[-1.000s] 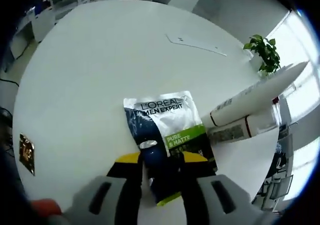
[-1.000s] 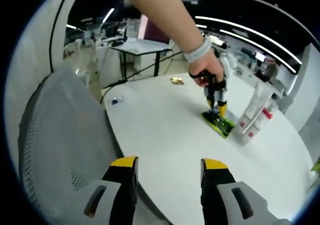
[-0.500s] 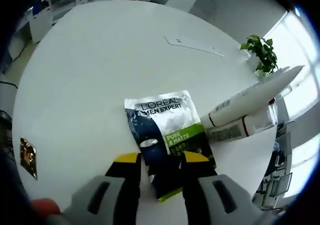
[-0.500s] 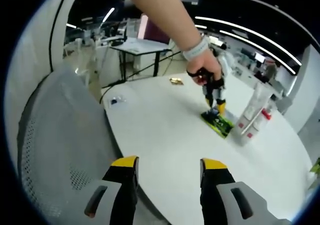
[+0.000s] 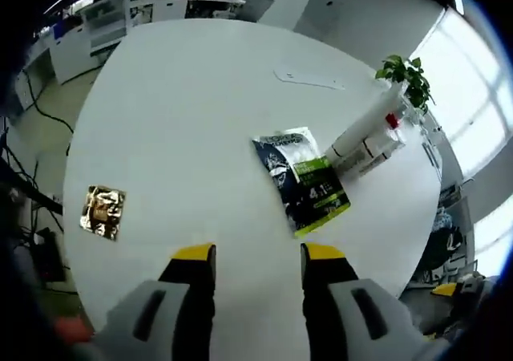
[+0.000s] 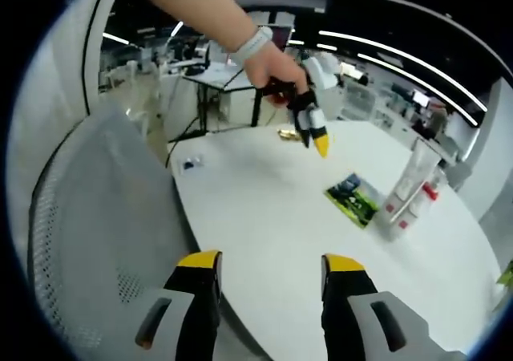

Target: Arrange the skincare products in the storage area until every visible bottle or jar stands upright without overlapping.

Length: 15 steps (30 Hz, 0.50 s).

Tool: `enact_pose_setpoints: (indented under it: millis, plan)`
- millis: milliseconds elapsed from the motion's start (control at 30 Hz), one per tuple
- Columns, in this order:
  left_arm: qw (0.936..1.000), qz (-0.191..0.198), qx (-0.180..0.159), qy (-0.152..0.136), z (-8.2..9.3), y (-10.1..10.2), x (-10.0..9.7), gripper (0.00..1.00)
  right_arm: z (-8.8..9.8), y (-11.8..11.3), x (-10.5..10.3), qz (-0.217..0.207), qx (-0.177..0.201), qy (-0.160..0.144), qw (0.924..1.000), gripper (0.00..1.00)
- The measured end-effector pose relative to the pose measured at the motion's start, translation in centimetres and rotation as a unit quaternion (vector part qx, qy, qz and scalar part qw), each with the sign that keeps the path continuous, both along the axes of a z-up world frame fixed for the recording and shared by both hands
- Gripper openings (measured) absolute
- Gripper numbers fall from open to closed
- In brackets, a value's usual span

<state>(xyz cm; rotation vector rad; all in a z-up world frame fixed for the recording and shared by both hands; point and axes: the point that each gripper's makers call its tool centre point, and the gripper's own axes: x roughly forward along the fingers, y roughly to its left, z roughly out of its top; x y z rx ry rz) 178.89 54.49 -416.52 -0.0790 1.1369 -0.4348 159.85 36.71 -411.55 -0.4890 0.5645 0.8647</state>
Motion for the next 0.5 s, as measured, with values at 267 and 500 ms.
enact_pose_setpoints:
  millis: [267,500]
  plan:
    - [0.9975,0.034,0.062,0.006,-0.6,5.3,-9.5,0.47,0.7,0.4,-0.1,0.011,0.012,-0.01,0.9998,0.49]
    - [0.9926,0.042,0.112,0.016,-2.9,7.4,-15.9,0.55,0.2,0.7,-0.6,0.024,0.004,-0.002,0.9997,0.48]
